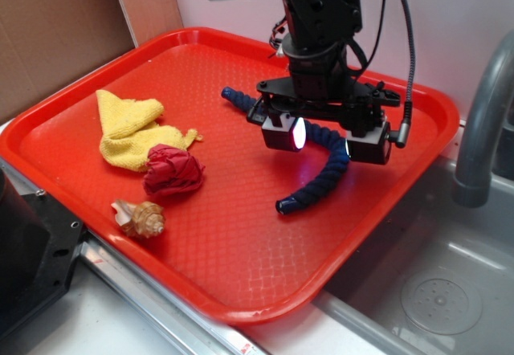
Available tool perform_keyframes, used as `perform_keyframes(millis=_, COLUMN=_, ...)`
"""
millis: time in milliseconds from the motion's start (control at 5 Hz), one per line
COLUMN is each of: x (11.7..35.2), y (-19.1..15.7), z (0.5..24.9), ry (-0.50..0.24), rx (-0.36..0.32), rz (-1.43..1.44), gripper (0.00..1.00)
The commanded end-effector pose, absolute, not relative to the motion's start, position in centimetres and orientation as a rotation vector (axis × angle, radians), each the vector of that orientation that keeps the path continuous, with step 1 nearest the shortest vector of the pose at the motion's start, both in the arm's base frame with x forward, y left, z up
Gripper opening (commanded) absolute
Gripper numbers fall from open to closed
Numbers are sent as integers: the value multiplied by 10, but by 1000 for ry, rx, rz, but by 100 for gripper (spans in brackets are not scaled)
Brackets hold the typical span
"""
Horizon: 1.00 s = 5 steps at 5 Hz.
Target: Grab the blue rope.
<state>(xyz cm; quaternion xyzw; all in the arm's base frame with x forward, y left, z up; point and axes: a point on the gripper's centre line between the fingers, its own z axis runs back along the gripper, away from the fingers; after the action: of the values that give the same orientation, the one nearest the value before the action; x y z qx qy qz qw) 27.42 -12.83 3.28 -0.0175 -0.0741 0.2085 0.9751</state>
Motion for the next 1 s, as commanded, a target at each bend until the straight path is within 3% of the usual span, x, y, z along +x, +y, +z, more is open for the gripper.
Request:
perform_keyframes(millis=0, x=286, y=-139, z=28, ry=-134, rx=-57, rz=409, gripper=100)
perform_keyframes(millis=200, x=282, y=-142, z=19, ry=-109, rx=-33, rz=404, gripper=100)
perform_keyframes(millis=400, x=275, y=-144, z=20, ry=-127, rx=-3, rz=412, gripper=0)
perform_keyframes(millis=800, x=265, y=-136, z=44, ry=-137, rx=-57, rz=366, gripper=0)
